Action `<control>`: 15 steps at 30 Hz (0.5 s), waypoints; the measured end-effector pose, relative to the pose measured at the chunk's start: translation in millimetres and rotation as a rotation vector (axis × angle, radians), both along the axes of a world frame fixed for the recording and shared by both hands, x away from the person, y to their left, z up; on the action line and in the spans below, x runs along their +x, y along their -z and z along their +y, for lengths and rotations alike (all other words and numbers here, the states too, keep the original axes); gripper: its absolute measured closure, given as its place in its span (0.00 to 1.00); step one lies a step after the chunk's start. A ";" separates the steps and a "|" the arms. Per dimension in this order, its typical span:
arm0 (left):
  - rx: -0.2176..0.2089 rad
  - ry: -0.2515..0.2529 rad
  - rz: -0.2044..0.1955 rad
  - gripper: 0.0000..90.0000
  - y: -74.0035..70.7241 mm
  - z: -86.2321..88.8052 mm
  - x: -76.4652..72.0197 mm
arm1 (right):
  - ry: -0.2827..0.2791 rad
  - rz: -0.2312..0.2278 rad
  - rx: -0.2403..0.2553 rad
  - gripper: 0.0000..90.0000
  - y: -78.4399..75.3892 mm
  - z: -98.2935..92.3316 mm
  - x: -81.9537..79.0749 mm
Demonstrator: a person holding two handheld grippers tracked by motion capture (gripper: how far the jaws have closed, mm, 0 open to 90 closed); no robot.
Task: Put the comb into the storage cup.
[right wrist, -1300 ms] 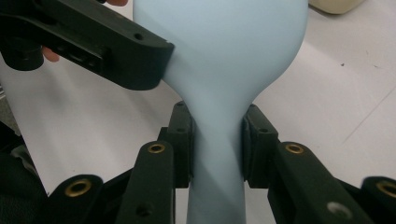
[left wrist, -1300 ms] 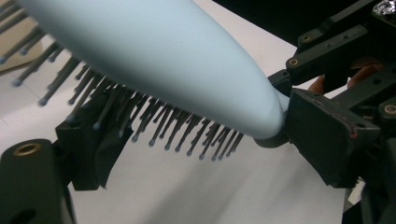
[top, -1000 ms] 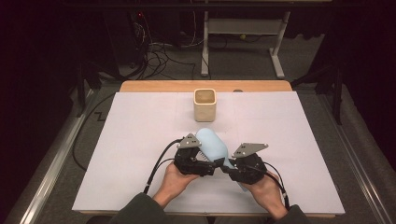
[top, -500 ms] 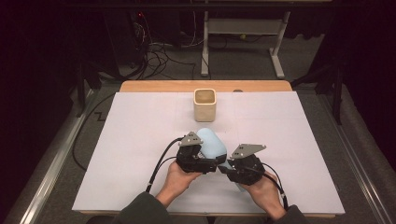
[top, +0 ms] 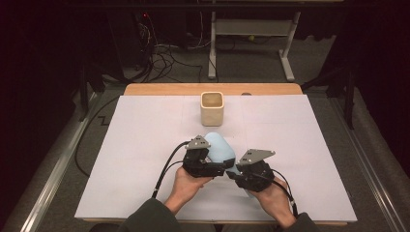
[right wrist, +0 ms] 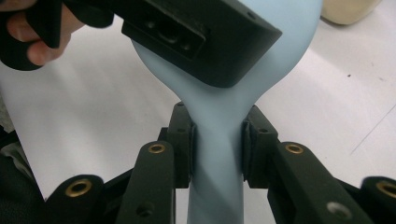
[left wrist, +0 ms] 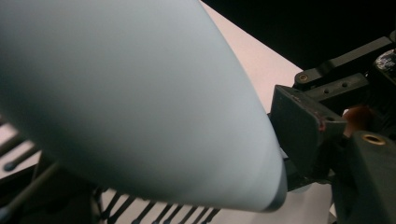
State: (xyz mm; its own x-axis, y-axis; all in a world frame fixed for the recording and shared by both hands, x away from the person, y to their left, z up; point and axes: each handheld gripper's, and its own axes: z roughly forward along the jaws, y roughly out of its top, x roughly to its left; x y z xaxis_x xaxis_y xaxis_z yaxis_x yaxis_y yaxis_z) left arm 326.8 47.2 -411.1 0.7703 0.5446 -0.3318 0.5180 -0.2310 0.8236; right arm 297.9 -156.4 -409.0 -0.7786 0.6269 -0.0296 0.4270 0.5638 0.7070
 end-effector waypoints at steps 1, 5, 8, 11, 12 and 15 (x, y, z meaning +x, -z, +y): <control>-0.004 0.004 0.003 0.35 0.0 1.0 -0.1 | -0.005 -0.008 -0.006 0.78 -0.5 0.2 -0.3; -0.016 0.012 0.032 0.38 0.0 2.1 3.0 | -0.004 -0.001 -0.012 0.78 1.8 0.9 2.7; -0.042 0.018 0.029 0.42 -2.6 3.0 1.4 | -0.007 -0.012 -0.009 0.78 0.5 -0.6 2.5; -0.051 0.018 0.035 0.45 -5.4 4.6 -1.2 | -0.004 -0.012 -0.004 0.78 -1.1 -0.3 0.8; -0.053 0.018 0.039 0.46 -6.7 5.6 -1.7 | -0.002 -0.011 0.001 0.78 -1.7 0.4 0.0; -0.066 0.022 0.045 0.49 -10.1 9.5 -3.4 | -0.009 -0.020 0.011 0.78 -3.9 2.3 -0.6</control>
